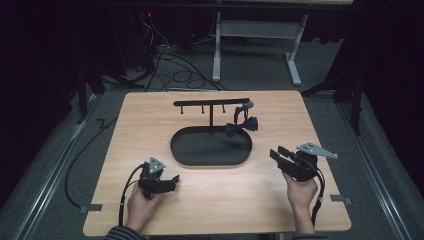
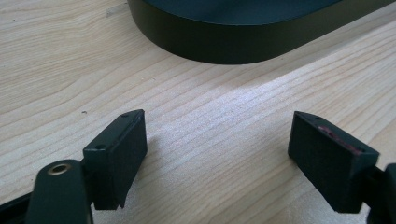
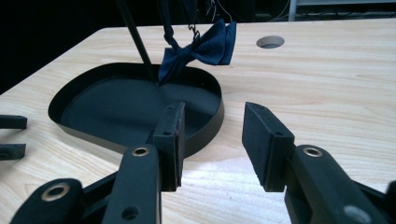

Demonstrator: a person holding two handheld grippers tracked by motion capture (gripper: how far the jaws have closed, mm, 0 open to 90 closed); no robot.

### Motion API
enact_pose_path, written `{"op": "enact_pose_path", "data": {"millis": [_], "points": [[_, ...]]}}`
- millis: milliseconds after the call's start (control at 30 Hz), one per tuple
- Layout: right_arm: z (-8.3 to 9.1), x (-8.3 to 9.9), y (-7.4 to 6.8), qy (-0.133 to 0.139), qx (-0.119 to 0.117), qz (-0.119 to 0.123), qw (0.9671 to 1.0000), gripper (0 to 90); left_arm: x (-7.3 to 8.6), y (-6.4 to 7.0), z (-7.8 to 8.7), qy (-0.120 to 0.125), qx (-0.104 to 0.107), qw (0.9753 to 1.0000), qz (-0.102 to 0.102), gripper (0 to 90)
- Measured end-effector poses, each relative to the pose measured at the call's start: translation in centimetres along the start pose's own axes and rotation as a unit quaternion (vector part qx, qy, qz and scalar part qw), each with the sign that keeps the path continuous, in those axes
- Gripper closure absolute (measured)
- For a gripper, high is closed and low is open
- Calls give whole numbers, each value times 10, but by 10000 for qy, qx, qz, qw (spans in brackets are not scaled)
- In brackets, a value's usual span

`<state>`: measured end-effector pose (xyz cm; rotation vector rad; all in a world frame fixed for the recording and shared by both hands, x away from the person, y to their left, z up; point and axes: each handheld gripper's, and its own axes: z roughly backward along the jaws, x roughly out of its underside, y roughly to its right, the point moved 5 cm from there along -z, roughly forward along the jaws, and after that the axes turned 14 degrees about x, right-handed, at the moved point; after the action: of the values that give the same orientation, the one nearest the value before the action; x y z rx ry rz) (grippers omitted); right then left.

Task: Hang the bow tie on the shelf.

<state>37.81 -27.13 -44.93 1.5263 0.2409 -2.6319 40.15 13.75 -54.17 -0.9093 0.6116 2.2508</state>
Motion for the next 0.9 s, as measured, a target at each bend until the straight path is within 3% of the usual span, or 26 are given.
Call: {"op": "enact_pose_path", "data": {"millis": [900], "points": [[-11, 35, -10, -253, -200, -137, 9994, 607, 0, 0, 0, 1, 0, 10000, 0, 201]]}}
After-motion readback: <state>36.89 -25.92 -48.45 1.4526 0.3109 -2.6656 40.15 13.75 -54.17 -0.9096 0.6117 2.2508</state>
